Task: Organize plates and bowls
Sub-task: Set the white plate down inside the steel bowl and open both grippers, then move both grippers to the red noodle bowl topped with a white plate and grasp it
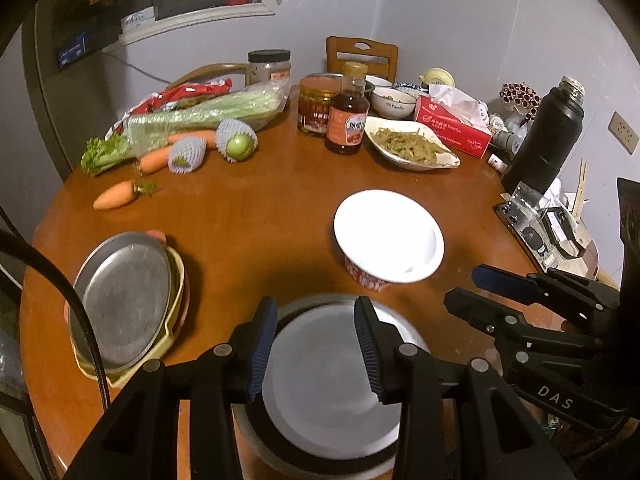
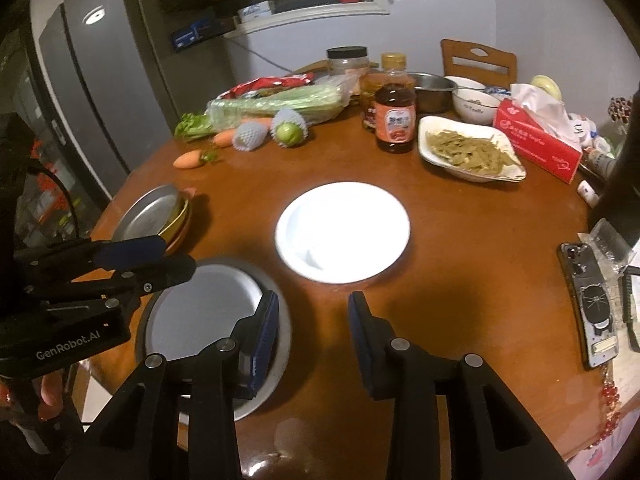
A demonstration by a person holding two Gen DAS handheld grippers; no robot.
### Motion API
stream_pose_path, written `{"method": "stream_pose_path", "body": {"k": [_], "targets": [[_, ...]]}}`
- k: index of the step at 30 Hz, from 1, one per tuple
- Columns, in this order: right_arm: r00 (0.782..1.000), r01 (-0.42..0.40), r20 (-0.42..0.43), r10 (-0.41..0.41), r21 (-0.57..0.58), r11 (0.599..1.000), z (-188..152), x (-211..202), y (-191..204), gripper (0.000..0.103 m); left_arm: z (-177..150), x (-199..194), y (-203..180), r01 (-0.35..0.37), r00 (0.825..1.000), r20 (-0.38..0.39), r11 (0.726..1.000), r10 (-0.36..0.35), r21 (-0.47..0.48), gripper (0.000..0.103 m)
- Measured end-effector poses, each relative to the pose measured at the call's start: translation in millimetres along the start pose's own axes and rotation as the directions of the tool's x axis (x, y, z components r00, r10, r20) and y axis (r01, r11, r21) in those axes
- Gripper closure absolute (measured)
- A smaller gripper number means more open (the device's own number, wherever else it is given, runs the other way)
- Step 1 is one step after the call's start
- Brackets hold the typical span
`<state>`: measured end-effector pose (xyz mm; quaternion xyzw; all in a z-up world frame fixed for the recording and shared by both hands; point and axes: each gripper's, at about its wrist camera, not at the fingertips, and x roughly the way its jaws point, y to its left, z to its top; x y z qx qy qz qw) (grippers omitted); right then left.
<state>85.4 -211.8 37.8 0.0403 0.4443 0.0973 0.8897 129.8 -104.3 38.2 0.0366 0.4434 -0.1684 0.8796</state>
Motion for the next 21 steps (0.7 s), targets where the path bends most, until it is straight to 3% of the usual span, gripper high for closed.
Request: {"method": "stream_pose_path", "body": {"k": [10, 21], "targets": [[0.998, 0.050, 0.045, -0.052, 0.034, 0.998, 23.1, -5.5, -21.5, 0.059, 30.0, 5.4, -8.3, -0.008, 1.000, 0.027, 0.999, 0.007, 0.038, 0.060], [0.994, 0.088, 0.056, -0.091, 0.054, 0.995, 39.2, 1.4, -39.6, 0.058, 52.4, 27.0, -19.4, -0.005, 1.000, 0.008, 0.997, 0.004, 0.081, 0.056]]}}
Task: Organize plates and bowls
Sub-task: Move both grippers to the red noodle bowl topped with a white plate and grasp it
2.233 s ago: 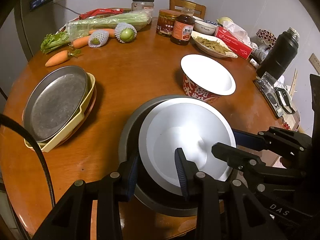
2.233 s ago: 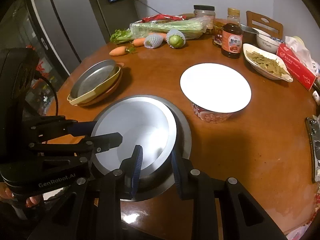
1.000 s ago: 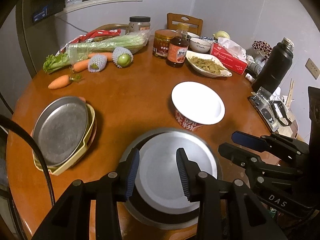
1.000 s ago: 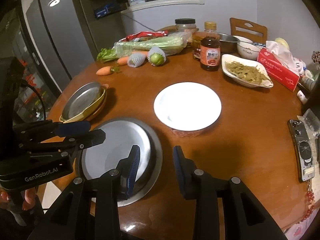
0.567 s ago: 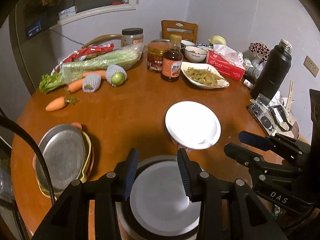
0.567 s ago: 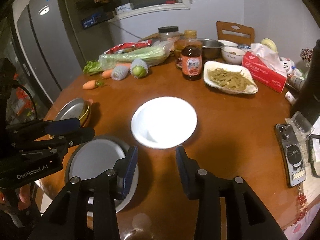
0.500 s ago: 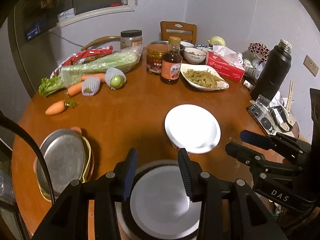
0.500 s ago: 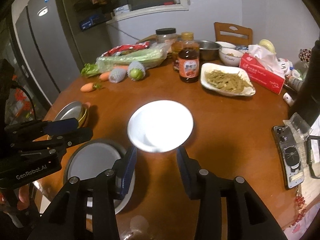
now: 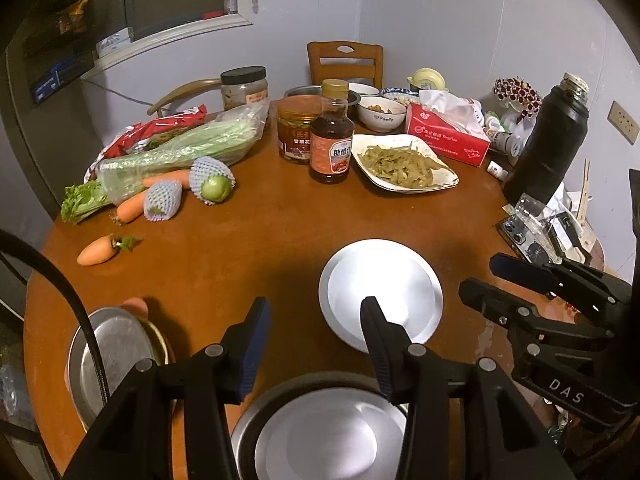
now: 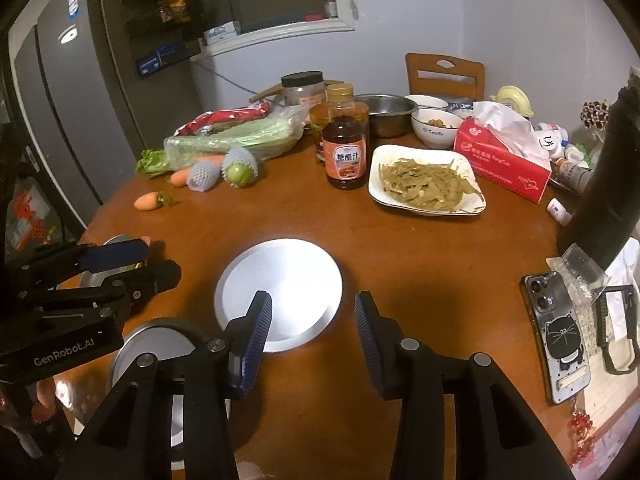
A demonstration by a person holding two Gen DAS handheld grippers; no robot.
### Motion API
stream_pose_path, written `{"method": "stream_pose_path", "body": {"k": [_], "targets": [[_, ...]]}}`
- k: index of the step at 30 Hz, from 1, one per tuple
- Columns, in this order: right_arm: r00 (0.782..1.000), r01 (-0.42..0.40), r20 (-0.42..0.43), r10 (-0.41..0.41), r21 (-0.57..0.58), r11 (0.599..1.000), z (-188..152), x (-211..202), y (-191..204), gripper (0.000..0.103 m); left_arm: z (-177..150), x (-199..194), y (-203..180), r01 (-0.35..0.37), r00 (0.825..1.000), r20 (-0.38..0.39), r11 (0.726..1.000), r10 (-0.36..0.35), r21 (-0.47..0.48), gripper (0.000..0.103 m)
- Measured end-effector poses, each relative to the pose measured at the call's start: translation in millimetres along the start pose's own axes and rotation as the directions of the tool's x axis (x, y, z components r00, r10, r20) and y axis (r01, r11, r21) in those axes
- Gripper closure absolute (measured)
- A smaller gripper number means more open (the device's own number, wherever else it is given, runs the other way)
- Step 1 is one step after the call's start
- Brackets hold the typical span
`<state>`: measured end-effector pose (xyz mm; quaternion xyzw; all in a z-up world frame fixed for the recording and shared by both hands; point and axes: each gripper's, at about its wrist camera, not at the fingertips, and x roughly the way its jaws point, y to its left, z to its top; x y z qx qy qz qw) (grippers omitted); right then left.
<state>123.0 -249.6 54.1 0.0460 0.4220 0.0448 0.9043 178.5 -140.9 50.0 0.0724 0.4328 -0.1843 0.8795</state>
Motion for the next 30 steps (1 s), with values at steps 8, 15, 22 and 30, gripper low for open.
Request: {"method": "stream_pose_path", "body": {"k": [8, 15, 22, 30], "targets": [[0.999, 0.010, -0.036, -0.009, 0.020, 1.000, 1.3, 18.1, -10.0, 0.058, 8.9, 21.8, -2.1, 0.008, 0.999, -0.033, 1.000, -0.008, 0.005, 0.056], [0.998, 0.012, -0.066, -0.010, 0.027, 1.000, -1.6, 31.6, -12.6, 0.058, 11.2, 37.8, -1.9, 0.013, 0.998, -0.065, 1.000, -0.014, -0.003, 0.056], [0.995, 0.002, -0.097, 0.001, 0.033, 0.999, -6.2, 45.0, -11.5, 0.058, 11.2, 52.3, -1.3, 0.016, 0.996, -0.093, 1.000, -0.017, -0.010, 0.056], [0.993, -0.006, -0.118, 0.012, 0.050, 0.999, -8.2, 56.3, -11.7, 0.058, 9.7, 67.4, -3.4, 0.016, 0.992, -0.124, 1.000, -0.017, -0.006, 0.056]]}}
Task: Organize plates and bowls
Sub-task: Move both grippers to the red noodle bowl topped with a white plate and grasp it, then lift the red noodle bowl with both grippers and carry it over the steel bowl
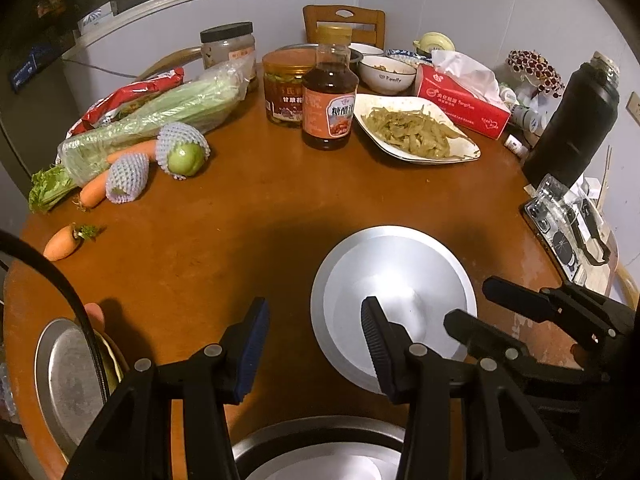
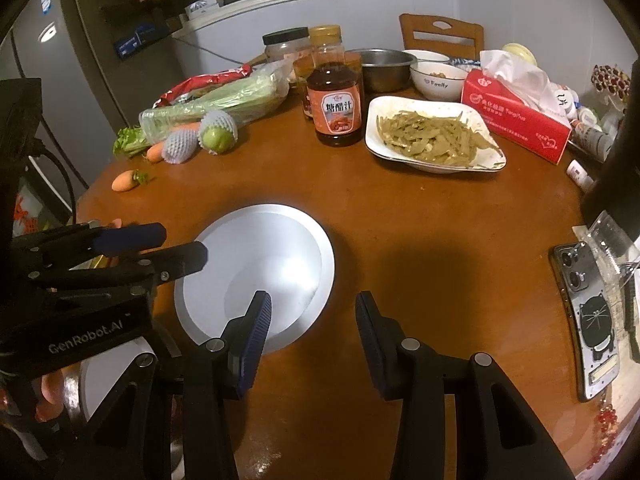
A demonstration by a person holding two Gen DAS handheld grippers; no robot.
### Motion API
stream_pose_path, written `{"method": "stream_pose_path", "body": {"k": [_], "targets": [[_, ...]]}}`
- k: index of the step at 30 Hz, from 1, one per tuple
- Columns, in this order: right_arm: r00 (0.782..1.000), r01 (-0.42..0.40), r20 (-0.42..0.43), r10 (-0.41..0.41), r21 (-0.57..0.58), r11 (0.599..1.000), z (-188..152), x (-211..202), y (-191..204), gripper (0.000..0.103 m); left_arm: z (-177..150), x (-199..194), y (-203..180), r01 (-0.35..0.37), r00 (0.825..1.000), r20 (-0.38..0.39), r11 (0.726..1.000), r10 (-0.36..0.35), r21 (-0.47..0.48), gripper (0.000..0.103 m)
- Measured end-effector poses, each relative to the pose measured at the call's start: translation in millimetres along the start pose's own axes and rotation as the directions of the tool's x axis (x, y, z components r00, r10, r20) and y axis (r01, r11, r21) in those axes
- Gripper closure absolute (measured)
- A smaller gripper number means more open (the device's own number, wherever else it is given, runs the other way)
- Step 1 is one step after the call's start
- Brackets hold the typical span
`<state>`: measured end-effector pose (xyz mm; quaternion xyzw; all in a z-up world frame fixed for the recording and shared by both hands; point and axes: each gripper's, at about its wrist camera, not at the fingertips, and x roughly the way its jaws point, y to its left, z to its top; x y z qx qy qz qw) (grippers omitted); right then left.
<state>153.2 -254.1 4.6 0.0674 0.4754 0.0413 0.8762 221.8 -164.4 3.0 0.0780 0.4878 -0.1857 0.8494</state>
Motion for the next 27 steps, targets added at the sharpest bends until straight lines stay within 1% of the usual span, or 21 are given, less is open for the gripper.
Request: {"method": "stream_pose_path", "body": {"k": [4, 10, 15, 19, 22, 27], "targets": [[1.000, -0.013, -0.011, 0.013, -0.001, 1.000, -1.1, 6.2, 2.7, 0.058, -0.2, 6.4, -0.8, -0.010, 1.000, -0.009, 1.000, 0.010, 0.003, 0.056], [1.000, -0.020, -0.017, 0.020, -0.009, 1.000, -1.4, 10.7, 5.7, 0.058, 0.7, 13.4, -1.8, 0.000, 1.000, -0.023, 1.000, 0.000, -0.004, 0.056], [0.999, -0.032, -0.019, 0.031, -0.010, 0.999, -1.9, 13.3, 7.9, 0.058, 0.6, 14.6, -1.5, 0.040, 0.999, -0.021, 0.999, -0.040, -0.015, 0.056], [0.998, -0.051, -0.025, 0.050, -0.016, 0.999, -2.6, 14.8, 11.8, 0.058, 0.8, 17.6, -1.1, 0.088, 0.996, -0.027, 0.996, -0.089, -0.028, 0.056], [0.998, -0.056, -0.021, 0.056, -0.017, 0.998, -2.9, 14.8, 13.4, 0.061, -0.5, 21.6, -0.9, 0.111, 0.993, -0.037, 0.993, -0.112, -0.035, 0.056], [0.999, -0.047, -0.023, 0.047, -0.023, 0.999, -4.0, 16.0, 15.4, 0.063, -1.0, 24.2, -0.1, 0.120, 0.992, -0.038, 0.992, -0.121, -0.042, 0.056]]}}
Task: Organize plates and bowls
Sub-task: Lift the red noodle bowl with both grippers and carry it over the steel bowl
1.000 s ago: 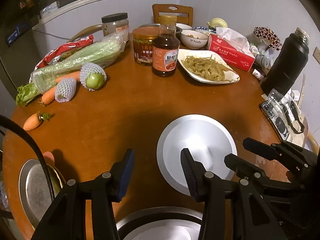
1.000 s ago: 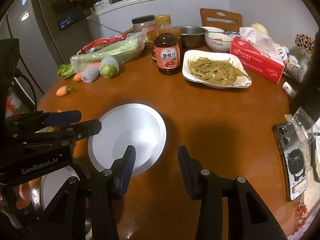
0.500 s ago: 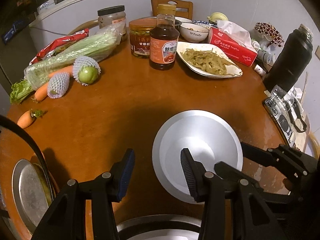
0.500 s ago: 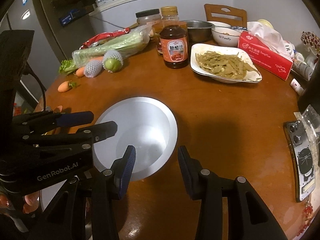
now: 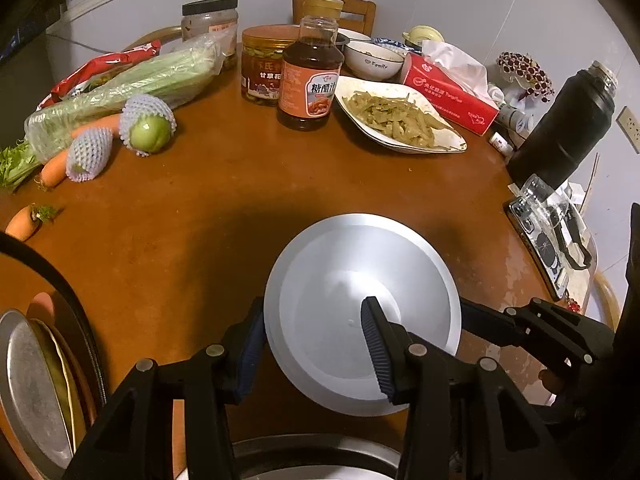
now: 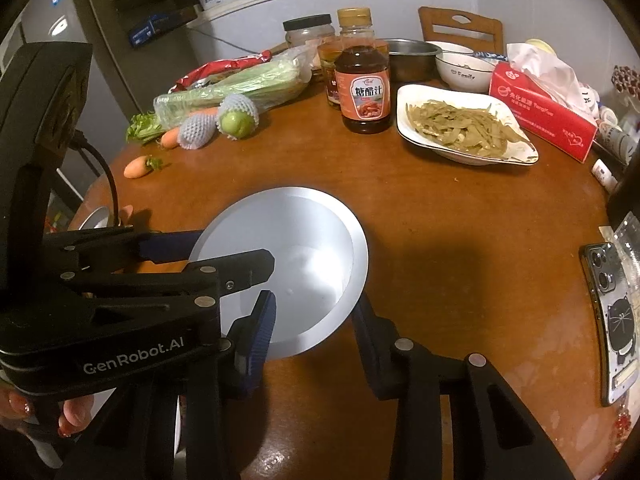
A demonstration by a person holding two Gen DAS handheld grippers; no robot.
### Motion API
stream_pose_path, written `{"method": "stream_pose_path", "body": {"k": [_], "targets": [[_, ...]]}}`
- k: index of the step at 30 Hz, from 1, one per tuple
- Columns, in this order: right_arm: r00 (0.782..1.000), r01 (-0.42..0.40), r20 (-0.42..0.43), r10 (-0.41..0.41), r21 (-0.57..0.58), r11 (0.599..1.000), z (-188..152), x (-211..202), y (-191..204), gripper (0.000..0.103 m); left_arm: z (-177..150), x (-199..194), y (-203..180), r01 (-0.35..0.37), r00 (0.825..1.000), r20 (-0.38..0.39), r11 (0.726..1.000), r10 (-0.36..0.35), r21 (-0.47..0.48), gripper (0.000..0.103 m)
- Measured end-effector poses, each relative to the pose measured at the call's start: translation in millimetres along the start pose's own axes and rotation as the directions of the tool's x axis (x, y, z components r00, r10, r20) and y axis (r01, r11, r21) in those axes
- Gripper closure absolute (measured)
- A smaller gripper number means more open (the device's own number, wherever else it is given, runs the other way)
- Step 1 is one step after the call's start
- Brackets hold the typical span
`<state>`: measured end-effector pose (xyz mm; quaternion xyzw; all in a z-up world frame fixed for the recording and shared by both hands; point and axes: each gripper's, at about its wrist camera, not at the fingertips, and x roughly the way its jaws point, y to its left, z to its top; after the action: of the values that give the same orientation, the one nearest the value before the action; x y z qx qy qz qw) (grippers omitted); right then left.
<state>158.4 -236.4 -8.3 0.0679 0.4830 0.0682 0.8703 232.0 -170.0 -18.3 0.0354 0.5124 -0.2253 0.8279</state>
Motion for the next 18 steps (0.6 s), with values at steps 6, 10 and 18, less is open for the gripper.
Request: {"method": "stream_pose_path", "body": {"k": [6, 10, 18], "targets": [[1.000, 0.019, 0.016, -0.019, -0.016, 1.000, 1.8, -3.5, 4.4, 0.068, -0.5, -7.1, 4.5, 0.003, 1.000, 0.018, 1.000, -0.003, -0.011, 0.058], [0.999, 0.019, 0.029, -0.018, -0.026, 0.999, 4.5, -8.2, 9.2, 0.068, -1.0, -15.7, 7.3, -0.004, 0.999, 0.036, 1.000, 0.005, -0.019, 0.058], [0.997, 0.010, 0.070, -0.006, -0.058, 0.998, 8.6, -25.1, 26.0, 0.068, -4.7, -44.5, 10.9, -0.026, 0.995, 0.093, 0.999, 0.028, -0.024, 0.058]]}}
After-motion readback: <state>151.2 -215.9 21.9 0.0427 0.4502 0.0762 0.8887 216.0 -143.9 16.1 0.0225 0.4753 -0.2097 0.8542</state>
